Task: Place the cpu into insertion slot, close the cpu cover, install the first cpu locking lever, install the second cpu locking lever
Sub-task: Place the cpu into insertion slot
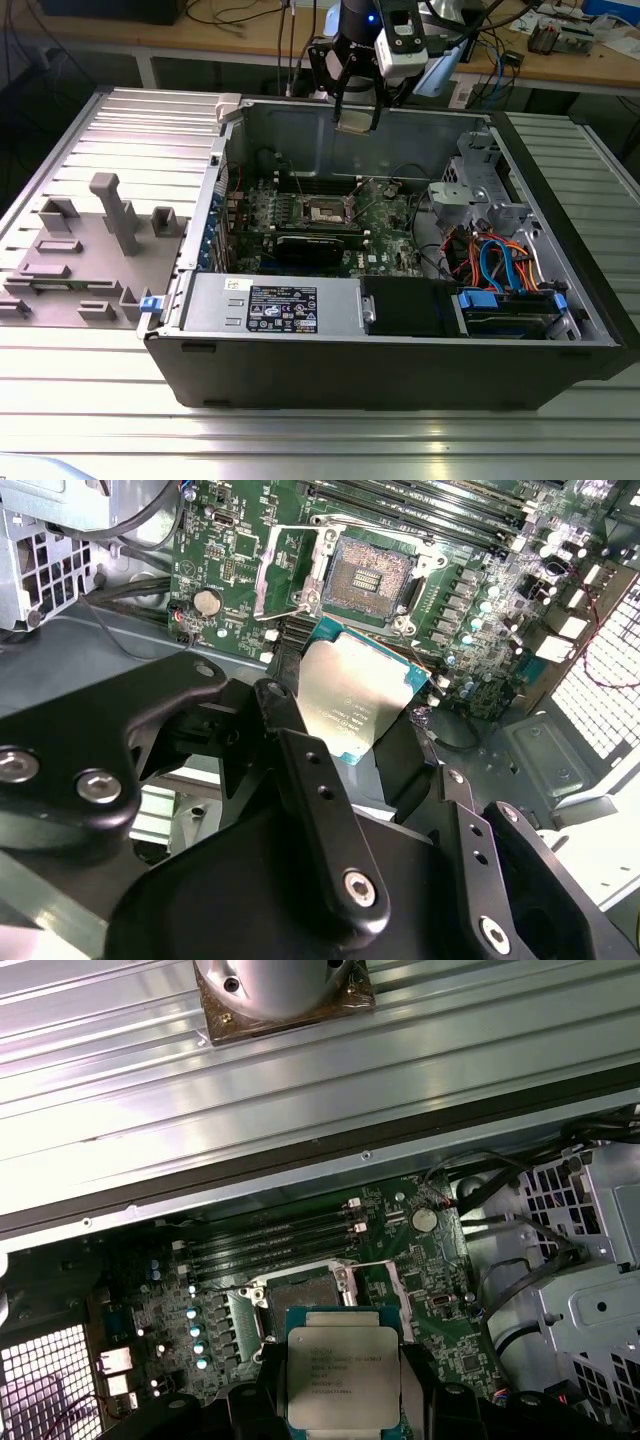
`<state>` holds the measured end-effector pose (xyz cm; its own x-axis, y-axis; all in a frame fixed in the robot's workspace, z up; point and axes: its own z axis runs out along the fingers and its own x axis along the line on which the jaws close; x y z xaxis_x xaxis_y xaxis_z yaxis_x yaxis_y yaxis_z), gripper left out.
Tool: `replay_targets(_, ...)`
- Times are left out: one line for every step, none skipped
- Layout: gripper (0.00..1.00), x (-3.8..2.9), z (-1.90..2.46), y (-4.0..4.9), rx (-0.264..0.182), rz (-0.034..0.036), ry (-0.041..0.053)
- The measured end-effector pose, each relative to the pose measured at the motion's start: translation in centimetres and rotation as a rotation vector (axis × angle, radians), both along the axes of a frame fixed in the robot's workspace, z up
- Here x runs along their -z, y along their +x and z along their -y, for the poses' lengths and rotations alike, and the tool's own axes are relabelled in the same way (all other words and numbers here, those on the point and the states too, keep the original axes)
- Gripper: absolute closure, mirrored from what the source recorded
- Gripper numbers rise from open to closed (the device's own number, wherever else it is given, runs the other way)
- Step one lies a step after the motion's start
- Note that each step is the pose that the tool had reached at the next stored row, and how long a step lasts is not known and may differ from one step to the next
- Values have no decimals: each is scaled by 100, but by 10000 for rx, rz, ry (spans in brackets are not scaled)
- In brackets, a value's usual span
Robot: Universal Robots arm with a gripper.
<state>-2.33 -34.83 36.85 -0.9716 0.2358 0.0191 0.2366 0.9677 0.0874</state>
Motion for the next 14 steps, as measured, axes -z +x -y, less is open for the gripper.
replay_targets(46, 0, 0, 0, 0, 0, 0)
replay_targets(46, 0, 0, 0, 1, 0, 0)
replay_targets(46, 0, 0, 0, 1, 0, 0)
replay_targets(46, 0, 0, 0, 2, 0, 1)
replay_targets(46, 0, 0, 0, 4, 1, 0)
replay_targets(46, 0, 0, 0, 14, 0, 0)
replay_targets(46, 0, 0, 0, 43, 0, 1)
replay_targets(46, 0, 0, 0, 78, 0, 1)
replay_targets(46, 0, 0, 0, 104, 0, 0)
replay_targets(46, 1, 0, 0, 162, 0, 0)
replay_targets(46, 1, 0, 0, 352, 0, -1)
replay_targets(46, 2, 0, 0, 538, 0, -2)
replay_targets(46, 3, 0, 0, 657, 0, -1)
replay_targets(46, 4, 0, 0, 784, 0, -1)
